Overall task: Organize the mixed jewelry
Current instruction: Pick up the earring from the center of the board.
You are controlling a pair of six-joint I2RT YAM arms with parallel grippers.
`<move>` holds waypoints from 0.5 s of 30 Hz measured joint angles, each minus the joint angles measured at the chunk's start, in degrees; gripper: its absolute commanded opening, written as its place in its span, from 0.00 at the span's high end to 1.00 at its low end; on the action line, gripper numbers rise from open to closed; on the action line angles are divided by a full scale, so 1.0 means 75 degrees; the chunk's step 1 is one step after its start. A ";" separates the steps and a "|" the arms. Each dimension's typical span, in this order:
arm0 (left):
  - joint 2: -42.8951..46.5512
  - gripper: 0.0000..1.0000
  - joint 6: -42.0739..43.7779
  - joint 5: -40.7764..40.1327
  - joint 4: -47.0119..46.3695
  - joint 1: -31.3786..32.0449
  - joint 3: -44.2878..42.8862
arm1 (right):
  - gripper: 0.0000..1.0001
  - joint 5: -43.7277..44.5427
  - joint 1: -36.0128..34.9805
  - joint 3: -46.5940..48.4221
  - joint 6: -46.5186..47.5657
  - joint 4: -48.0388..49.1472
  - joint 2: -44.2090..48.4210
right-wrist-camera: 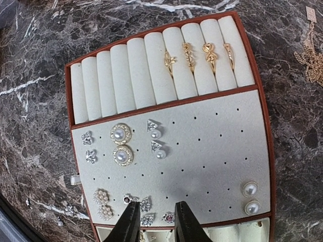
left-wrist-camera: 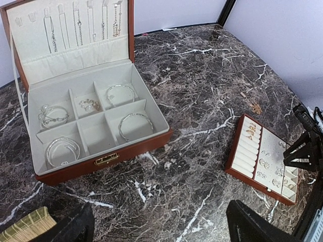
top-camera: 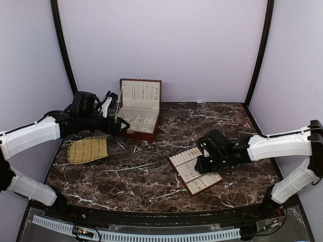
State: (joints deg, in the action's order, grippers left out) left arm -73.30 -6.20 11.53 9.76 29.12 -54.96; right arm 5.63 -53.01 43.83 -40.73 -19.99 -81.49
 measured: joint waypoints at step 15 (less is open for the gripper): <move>-0.0691 0.27 -0.0023 -0.0408 -0.0061 0.2914 0.0510 | 0.73 0.0175 -0.0149 -0.0236 0.0495 0.0219 0.0778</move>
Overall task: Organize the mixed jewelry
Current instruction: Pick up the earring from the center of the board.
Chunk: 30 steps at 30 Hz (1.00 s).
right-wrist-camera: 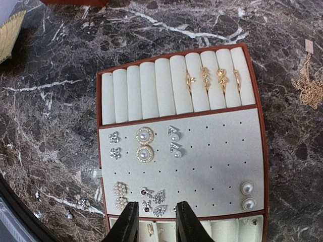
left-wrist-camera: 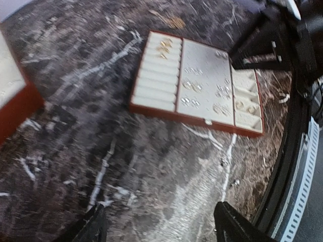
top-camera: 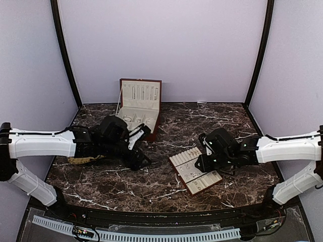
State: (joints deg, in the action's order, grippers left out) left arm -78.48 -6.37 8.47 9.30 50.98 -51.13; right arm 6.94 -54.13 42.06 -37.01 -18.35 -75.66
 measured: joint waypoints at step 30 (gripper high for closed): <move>-0.1751 0.56 0.0268 -0.0874 0.0959 0.2719 0.0128 | 0.70 -0.0099 0.0726 -0.1087 0.0551 0.0863 0.1483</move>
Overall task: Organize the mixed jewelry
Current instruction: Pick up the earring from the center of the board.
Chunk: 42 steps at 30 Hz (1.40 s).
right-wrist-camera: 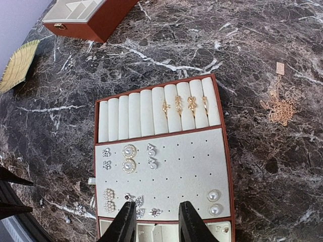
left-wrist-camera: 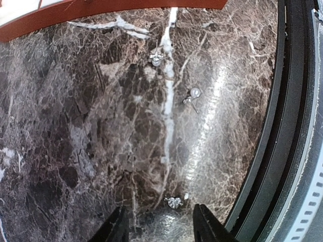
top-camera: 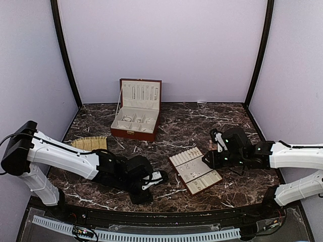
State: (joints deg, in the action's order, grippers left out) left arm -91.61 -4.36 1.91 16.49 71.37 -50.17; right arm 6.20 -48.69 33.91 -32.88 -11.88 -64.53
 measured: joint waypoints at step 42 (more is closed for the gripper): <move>-0.0146 1.00 -0.0411 -0.0347 -0.0685 -0.0050 0.0117 | 0.61 -0.0055 0.0015 -0.0099 -0.0166 0.0102 0.0189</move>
State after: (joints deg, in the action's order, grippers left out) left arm -92.71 -7.44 -0.69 11.35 71.00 -49.30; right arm 5.78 -48.58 33.17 -34.13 -11.11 -63.11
